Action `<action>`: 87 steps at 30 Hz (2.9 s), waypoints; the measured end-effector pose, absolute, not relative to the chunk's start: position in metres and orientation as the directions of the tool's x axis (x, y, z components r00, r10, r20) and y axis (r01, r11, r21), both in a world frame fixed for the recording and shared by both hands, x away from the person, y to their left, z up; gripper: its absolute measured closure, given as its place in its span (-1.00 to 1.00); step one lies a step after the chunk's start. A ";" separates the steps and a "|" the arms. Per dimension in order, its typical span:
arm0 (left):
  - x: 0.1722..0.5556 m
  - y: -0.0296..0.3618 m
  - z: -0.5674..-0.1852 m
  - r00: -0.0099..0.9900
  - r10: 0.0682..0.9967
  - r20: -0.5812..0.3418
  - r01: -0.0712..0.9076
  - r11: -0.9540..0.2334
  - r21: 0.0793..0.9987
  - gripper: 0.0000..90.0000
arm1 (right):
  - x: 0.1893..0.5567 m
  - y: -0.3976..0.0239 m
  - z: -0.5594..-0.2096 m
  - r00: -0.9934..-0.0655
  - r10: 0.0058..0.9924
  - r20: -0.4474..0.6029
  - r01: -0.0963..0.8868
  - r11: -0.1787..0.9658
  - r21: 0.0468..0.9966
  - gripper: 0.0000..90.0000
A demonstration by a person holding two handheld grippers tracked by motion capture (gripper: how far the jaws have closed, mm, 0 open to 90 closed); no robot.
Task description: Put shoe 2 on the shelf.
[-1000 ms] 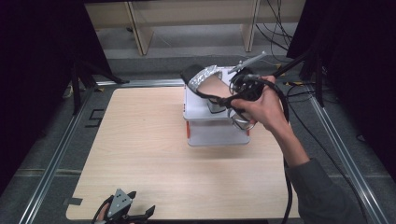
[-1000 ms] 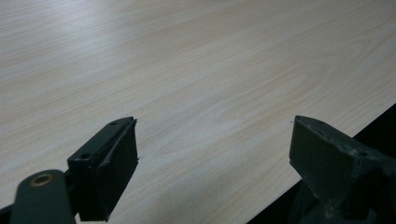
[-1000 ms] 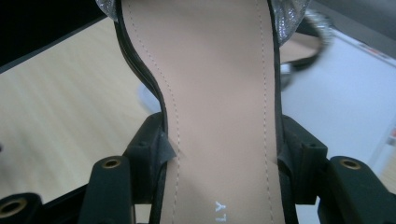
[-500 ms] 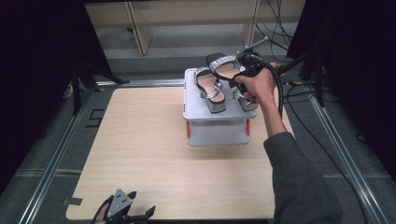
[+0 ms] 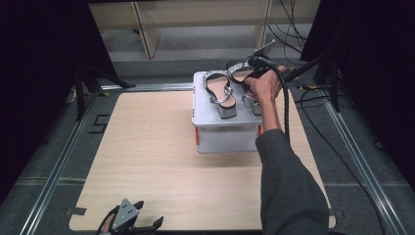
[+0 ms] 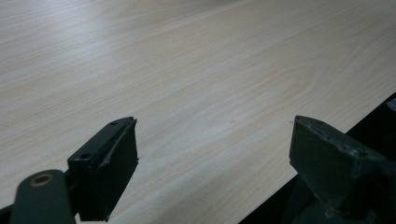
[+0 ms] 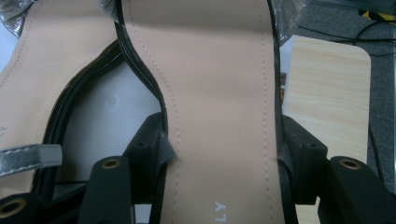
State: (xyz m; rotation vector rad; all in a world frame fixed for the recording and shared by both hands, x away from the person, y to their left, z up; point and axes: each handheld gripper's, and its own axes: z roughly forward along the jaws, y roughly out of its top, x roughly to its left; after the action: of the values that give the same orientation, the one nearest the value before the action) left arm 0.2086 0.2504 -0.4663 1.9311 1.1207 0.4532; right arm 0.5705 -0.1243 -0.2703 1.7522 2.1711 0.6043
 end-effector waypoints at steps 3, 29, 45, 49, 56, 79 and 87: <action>0.208 0.251 -0.466 0.531 0.842 -0.095 0.537 -0.248 0.806 -0.67 | 0.574 -0.121 -0.274 -0.235 0.972 0.013 0.850 0.199 0.487 -0.06; 0.208 0.250 -0.467 0.543 0.835 -0.090 0.533 -0.260 0.805 -0.67 | 0.588 -0.108 -0.286 -0.072 0.997 0.039 0.892 0.047 0.450 -0.09; 0.208 0.248 -0.467 0.542 0.835 -0.091 0.537 -0.261 0.802 -0.67 | 0.575 -0.120 -0.263 -0.133 0.974 0.181 0.890 0.037 0.454 -0.50; 0.209 0.250 -0.467 0.547 0.835 -0.059 0.536 -0.296 0.790 -0.67 | 0.572 -0.120 -0.259 -0.148 0.971 0.190 0.896 0.050 0.442 -0.50; 0.209 0.249 -0.468 0.540 0.837 -0.088 0.540 -0.264 0.799 -0.67 | 0.569 -0.118 -0.257 -0.188 0.956 0.224 0.903 0.078 0.423 -0.52; 0.208 0.249 -0.467 0.539 0.837 -0.090 0.540 -0.261 0.800 -0.67 | 0.561 -0.173 -0.225 -0.186 0.947 0.263 0.736 -0.043 0.675 -0.44; 0.210 0.250 -0.469 0.535 0.841 -0.085 0.545 -0.266 0.795 -0.67 | 0.537 -0.206 -0.233 -0.287 0.918 0.273 0.739 0.031 0.673 -0.44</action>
State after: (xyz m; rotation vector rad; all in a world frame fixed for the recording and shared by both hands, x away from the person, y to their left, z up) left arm 0.2099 0.2499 -0.4689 1.9525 1.1269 0.4559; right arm 0.5374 -0.2055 -0.2327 1.7104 2.0702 1.1024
